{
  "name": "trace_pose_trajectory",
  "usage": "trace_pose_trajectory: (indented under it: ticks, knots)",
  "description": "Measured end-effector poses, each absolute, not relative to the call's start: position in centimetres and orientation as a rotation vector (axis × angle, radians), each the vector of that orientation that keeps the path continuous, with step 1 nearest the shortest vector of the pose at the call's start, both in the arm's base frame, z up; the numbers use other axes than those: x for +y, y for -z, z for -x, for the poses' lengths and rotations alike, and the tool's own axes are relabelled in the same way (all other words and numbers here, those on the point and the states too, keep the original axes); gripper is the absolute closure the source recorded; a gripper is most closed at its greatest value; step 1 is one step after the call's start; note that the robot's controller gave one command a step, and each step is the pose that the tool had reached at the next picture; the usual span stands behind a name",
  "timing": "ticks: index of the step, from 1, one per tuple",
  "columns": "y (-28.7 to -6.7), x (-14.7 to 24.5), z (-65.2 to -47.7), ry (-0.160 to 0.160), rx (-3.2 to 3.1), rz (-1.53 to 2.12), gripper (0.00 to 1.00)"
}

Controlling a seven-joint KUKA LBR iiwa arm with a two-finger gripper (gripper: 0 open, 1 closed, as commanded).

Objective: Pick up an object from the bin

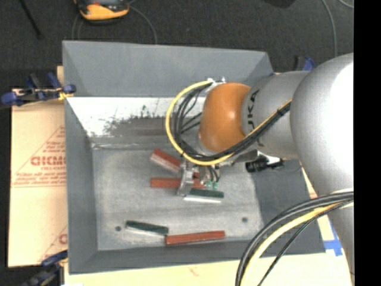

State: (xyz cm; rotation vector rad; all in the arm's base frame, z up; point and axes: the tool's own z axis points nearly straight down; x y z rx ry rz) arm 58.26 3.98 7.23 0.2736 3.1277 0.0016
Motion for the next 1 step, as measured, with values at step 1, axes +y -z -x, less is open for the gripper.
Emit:
trace_pose_trajectory:
  ticks: [1]
  knots:
    - [-9.28,7.59,-56.25,0.002,3.131,-0.186,1.0]
